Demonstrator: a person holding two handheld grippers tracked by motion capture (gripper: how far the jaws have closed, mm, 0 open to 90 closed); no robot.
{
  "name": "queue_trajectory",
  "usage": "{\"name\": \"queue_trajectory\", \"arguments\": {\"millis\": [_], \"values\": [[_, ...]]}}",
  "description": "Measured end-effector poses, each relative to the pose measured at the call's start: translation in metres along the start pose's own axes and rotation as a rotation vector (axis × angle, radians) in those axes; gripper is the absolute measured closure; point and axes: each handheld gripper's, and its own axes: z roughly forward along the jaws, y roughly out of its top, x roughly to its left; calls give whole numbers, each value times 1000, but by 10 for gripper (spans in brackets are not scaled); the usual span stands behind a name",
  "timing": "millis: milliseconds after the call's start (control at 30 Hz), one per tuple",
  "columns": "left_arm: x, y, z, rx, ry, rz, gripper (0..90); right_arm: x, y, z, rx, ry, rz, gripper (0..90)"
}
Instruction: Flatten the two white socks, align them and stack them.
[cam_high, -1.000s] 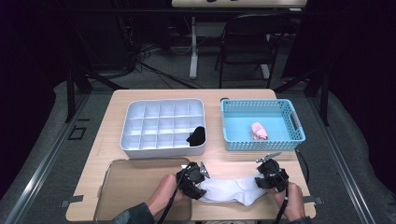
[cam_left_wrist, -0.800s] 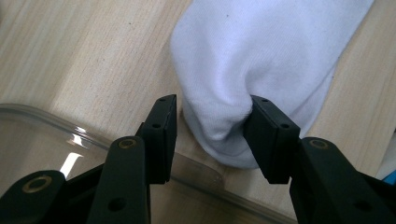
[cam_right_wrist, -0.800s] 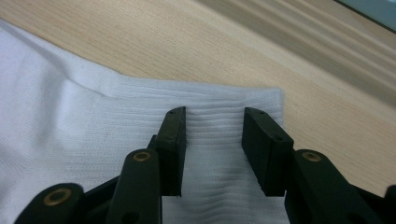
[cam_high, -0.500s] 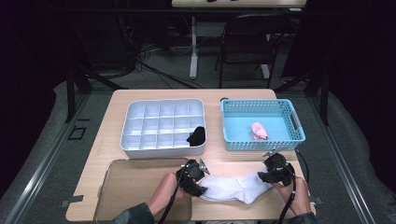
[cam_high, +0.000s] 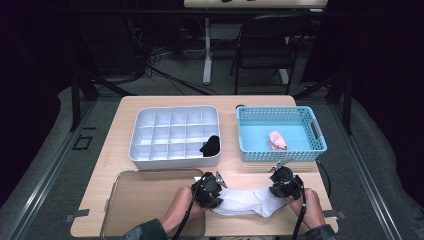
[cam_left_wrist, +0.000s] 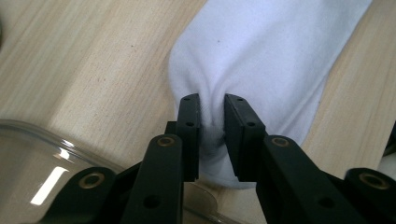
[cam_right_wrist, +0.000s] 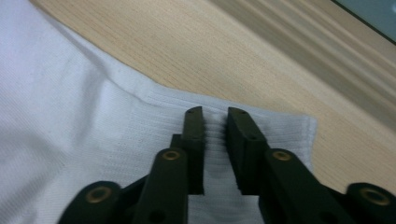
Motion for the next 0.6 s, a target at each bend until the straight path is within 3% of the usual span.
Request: {"name": "queue_trajectory", "arguments": {"millis": [167,233,333,367,600], "values": [[-1,0,-1,-4,3,13,821,1,0,-1,-1,-17,-9,849],[-1,0,-3,-22,2,15,835,3,0,-4,-32,-31,10,854],[0,0,-12,-56,-2,10,835,3,1,-6,-36,-27,10,854],[0,0,-12,-56,-2,10,835,3,3,-19,-98,-27,25,854],[1,0,-16,-63,-6,0,835,3,5,-21,-100,-29,20,850]]}}
